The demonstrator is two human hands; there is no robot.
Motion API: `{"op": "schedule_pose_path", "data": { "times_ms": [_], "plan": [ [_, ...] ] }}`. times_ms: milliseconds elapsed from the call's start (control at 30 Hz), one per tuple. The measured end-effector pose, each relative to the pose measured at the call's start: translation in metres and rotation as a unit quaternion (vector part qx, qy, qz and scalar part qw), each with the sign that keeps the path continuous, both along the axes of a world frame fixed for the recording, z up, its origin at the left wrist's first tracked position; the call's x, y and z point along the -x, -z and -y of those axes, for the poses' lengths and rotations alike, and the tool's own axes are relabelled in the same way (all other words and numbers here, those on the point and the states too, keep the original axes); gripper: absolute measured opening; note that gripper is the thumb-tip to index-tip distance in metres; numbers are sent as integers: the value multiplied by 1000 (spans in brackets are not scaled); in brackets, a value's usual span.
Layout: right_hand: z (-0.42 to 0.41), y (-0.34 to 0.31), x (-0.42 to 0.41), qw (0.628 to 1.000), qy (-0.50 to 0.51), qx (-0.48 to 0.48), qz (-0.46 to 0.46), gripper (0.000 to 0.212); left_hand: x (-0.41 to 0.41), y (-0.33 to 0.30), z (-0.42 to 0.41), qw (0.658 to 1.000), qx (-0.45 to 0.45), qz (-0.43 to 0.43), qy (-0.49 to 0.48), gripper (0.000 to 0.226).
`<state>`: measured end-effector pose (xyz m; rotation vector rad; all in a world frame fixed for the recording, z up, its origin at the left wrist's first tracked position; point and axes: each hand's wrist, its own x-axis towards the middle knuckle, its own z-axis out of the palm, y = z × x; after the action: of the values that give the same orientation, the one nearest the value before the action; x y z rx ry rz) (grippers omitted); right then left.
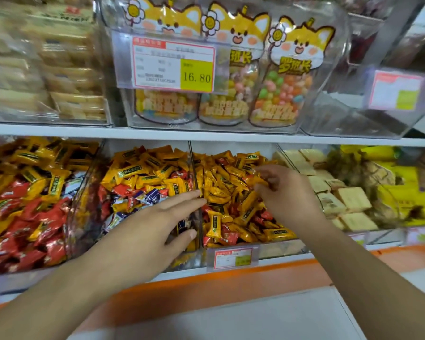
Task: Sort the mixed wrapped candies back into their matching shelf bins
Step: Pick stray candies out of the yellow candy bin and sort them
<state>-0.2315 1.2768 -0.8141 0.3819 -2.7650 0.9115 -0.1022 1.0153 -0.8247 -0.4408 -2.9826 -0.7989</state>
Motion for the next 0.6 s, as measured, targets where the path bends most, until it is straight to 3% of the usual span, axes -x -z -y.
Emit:
{"op": "schedule_pose_path", "data": {
  "times_ms": [67,133,267,333,600],
  "plan": [
    [1,-3,-2,998,-16,-54,-29,36,0,0,1,1000,0,0,2,61],
    [6,-8,-6,995,-53,-78,-27,27,0,1,3,1000,-2,-1,2,62],
    [19,-11,-23,975,-165,-108,106,14,-2,0,3,1000,-11,17,-1,62],
    [23,-6,-27,958,-197,-159,136,19,-2,-1,2,1000,-10,23,-4,62],
    [28,4,-23,946,-195,-215,148,18,-3,-2,2,999,-12,33,-2,62]
  ]
}}
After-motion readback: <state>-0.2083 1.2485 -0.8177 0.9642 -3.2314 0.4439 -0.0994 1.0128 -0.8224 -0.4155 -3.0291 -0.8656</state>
